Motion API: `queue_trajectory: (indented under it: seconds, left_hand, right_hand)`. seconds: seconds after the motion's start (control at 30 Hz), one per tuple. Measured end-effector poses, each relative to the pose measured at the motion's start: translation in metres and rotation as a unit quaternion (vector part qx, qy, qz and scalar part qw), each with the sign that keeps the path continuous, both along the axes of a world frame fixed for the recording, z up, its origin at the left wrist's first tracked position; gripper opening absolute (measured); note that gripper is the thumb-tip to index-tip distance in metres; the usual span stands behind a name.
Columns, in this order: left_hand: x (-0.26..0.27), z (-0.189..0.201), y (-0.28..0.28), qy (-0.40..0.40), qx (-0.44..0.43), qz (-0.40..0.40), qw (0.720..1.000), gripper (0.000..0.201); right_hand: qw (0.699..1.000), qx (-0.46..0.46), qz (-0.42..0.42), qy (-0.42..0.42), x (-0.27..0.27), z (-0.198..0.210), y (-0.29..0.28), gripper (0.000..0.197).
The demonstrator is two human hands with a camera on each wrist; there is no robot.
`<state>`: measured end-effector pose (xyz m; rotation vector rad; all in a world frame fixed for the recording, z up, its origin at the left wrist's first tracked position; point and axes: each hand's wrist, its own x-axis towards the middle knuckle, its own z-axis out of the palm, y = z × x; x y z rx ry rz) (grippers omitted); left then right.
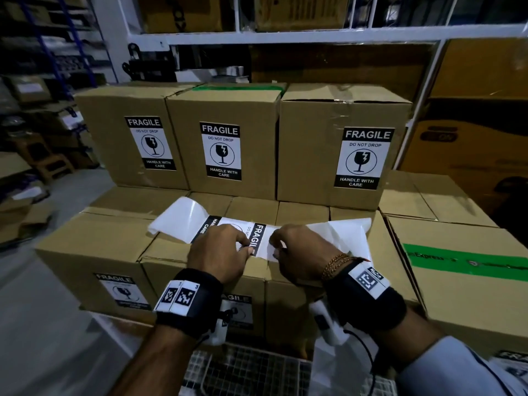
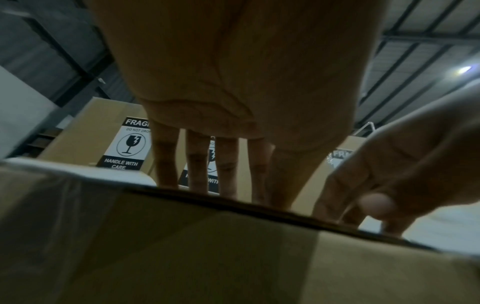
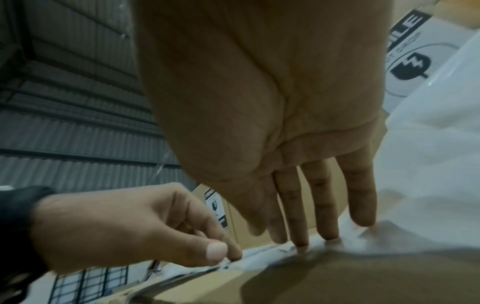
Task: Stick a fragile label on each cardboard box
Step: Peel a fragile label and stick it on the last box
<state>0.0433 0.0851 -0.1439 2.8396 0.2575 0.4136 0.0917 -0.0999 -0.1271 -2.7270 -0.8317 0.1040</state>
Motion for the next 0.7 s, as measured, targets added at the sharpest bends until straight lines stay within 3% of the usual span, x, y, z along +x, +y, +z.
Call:
queue_trajectory:
  seconds: [0.1,0.17,0.3,0.5,0.63,0.7]
  left_hand:
    - [-0.005,0.000,-0.005,-0.020,-0.002,-0.045,0.999,0.017]
    - [-0.007,-0.002,-0.008,-0.006,-0.044,-0.062,0.997,0.015]
    - [-0.013,-0.011,-0.009,0.005,-0.160,-0.109,0.981,0.046]
    - [-0.019,-0.003,-0.013,-0.005,-0.260,-0.095,0.961,0.060]
    - [-0.019,-0.005,-0.004,-0.016,-0.317,-0.072,0.946,0.058]
    - [-0.020,0.000,0.001,0.006,-0.329,-0.070,0.942,0.058]
  right_hand:
    - [0.999,0.011,-0.031,-0.023,-0.002,-0.005,-0.001,0.027]
    - [0.997,-0.029,-0.052,-0.053,-0.003,-0.009,-0.001,0.034]
    - [0.987,-0.082,-0.111,-0.076,-0.004,-0.014,-0.001,0.053]
    - [0.975,-0.115,-0.156,-0.109,0.002,-0.015,-0.004,0.057]
    - [0.983,-0.079,-0.121,-0.112,0.005,-0.009,-0.006,0.059]
    - [0.993,-0.039,-0.088,-0.073,0.012,-0.005,-0.007,0.065]
